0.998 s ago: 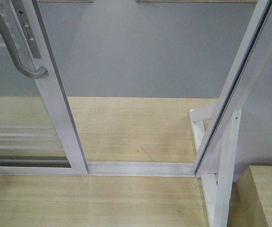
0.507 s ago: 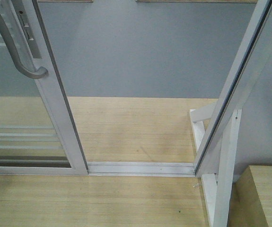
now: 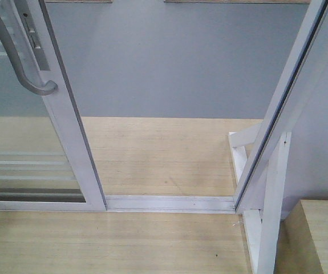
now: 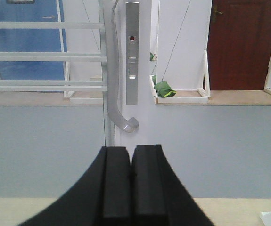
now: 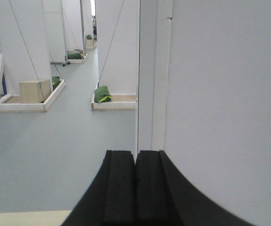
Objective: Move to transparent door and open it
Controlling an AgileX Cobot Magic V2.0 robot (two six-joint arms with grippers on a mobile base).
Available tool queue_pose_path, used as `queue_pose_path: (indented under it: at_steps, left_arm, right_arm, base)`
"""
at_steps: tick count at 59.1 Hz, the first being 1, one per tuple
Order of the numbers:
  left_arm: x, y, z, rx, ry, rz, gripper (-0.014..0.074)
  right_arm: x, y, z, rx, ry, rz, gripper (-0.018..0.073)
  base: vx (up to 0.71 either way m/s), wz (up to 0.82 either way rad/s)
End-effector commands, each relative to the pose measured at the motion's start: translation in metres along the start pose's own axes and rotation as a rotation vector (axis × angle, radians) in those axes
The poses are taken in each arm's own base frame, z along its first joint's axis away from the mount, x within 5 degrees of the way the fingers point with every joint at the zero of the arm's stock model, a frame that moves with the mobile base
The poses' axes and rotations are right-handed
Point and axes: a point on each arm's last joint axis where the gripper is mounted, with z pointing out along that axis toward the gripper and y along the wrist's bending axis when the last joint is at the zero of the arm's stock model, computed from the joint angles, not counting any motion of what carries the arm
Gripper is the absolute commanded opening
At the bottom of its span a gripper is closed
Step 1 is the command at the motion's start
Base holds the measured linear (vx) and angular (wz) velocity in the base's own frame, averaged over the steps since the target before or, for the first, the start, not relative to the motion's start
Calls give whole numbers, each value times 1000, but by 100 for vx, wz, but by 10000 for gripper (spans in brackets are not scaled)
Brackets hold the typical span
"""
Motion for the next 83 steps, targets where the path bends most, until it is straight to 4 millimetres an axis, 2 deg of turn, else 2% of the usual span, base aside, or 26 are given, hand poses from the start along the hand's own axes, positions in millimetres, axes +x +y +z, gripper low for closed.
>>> queue_pose_path:
  at_steps: [1,16,83]
  left_arm:
    - [-2,0,-1,7,-76,-18,-6]
    - [-1,0,-1,7,-70,-18,-6]
    - [-1,0,-1,7,-70,-18,-6]
  right_arm:
    - [-1,1,-6,-10,-51,-18,-10]
    - [12,0,-15,-2,60,48,-9]
    - [13,1,-15,-7,66,72,-9]
  base:
    - [0,0]
    - [0,0]
    - [0,0]
